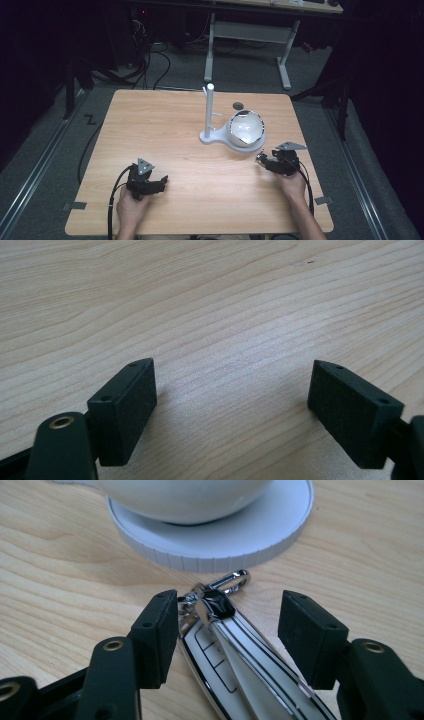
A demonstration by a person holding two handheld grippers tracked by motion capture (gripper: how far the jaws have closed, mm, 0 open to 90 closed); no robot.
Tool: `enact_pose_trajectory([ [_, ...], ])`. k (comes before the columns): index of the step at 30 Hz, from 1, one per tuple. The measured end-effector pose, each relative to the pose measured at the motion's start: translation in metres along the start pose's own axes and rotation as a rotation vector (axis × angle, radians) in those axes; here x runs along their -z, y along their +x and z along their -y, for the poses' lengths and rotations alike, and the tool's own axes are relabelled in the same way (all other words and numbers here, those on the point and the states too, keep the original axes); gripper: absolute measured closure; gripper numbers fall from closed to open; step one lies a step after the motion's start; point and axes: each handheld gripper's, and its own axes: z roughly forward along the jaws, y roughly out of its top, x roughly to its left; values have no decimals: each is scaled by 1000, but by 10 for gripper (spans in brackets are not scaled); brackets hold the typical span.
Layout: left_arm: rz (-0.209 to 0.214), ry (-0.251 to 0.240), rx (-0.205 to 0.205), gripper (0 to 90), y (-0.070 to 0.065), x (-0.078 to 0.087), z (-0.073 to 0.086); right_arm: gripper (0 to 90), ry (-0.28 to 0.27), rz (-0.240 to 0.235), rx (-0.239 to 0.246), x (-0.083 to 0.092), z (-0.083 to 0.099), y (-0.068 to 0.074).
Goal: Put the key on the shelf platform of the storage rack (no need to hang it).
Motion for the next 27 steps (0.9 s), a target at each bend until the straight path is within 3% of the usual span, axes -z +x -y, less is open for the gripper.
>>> enact_pose_trajectory([
  [4,0,0,0,200,0,0,0,410,44,-14,-5,-4,4,-3],
  [16,0,0,0,199,0,0,0,400,86,-20,24,-9,5,1],
  [27,0,0,0,200,0,0,0,493,73,-17,41,-8,8,4],
])
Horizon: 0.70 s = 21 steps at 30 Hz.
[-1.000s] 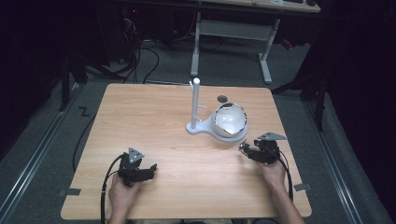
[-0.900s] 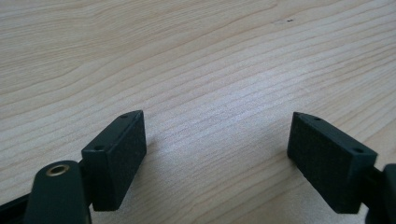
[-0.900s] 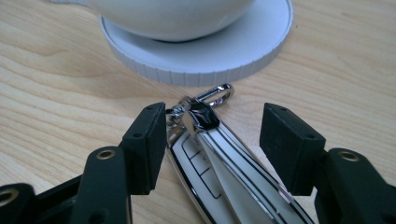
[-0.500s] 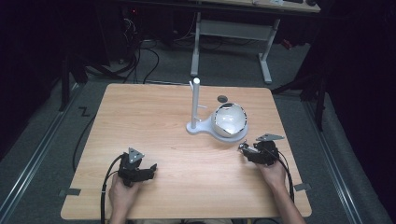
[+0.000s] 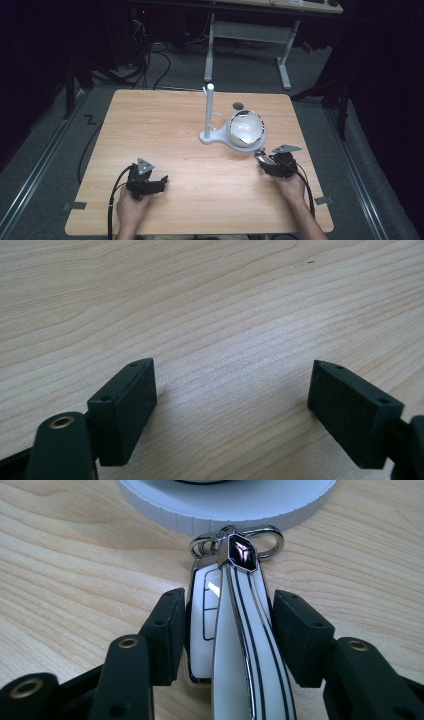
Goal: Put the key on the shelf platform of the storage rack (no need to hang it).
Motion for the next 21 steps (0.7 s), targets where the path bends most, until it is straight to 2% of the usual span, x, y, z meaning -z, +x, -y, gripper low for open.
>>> enact_pose_trajectory([
  [8,0,0,0,199,0,0,0,501,2,8,-4,1,0,1],
  [12,0,0,0,199,0,0,0,502,1,5,-20,2,1,-1],
  [21,0,0,0,199,0,0,0,502,-29,-2,-48,17,2,-8],
])
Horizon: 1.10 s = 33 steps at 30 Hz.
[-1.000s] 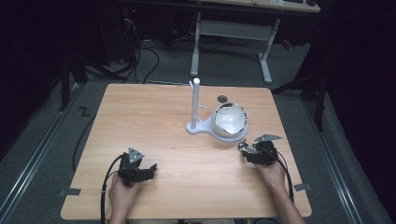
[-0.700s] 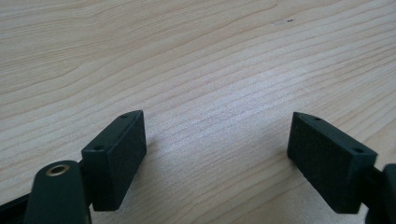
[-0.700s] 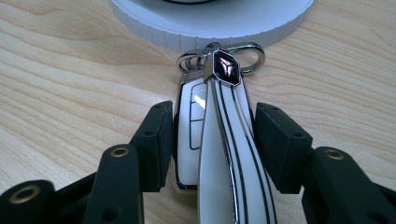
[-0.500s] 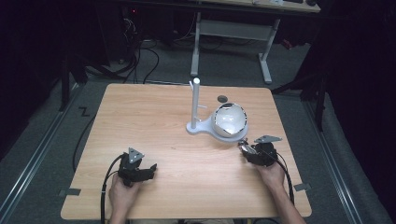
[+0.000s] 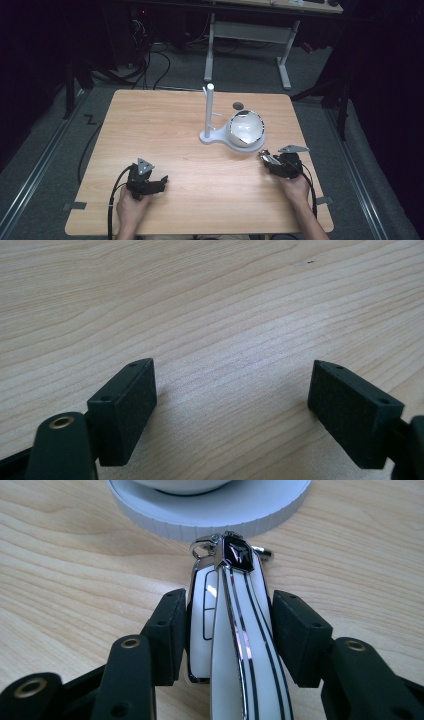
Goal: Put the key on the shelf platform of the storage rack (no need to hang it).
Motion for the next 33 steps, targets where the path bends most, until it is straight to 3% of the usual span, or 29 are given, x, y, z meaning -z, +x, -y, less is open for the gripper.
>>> enact_pose_trajectory([
  [6,0,0,0,199,0,0,0,502,-28,-7,1,15,-1,-1],
  [12,0,0,0,199,0,0,0,502,-46,-18,-15,23,0,-2],
  [33,0,0,-1,199,0,0,0,502,-100,-48,-4,49,-8,4],
])
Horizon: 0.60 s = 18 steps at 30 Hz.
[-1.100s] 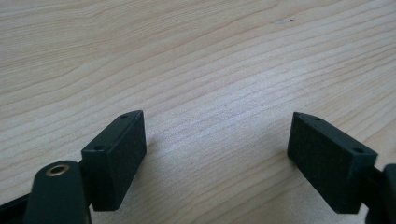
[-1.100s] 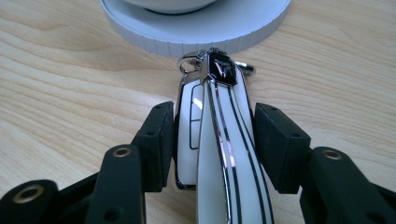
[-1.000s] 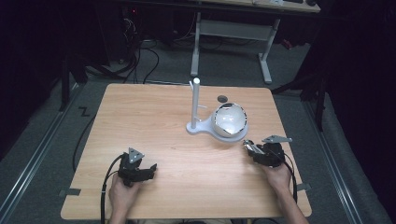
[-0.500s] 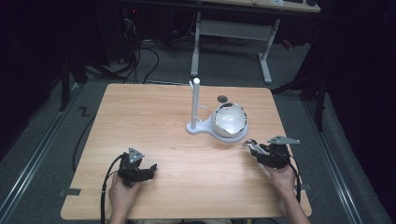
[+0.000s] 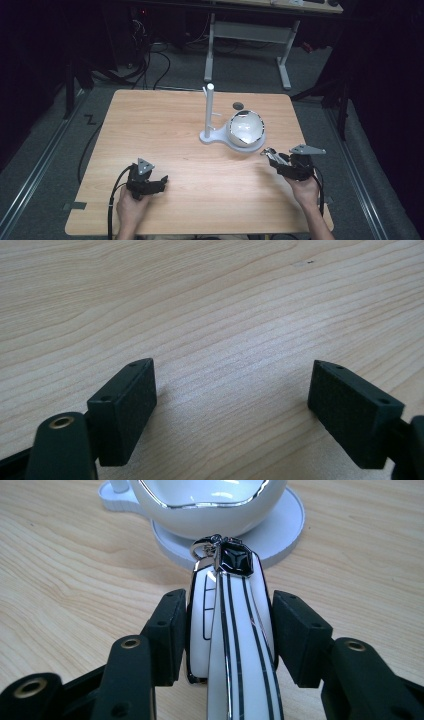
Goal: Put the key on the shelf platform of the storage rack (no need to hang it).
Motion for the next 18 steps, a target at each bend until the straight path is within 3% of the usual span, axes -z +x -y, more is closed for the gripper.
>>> enact_pose_trajectory([
  [9,0,0,-1,199,0,0,0,501,-22,-33,-14,10,-7,0],
  [12,0,0,-1,199,0,0,0,501,-28,-71,-32,13,-11,5],
  [16,0,0,-1,198,0,0,0,500,-37,-82,-15,17,-16,10],
  [18,0,0,0,199,0,0,0,501,-54,-111,-16,20,-21,13],
])
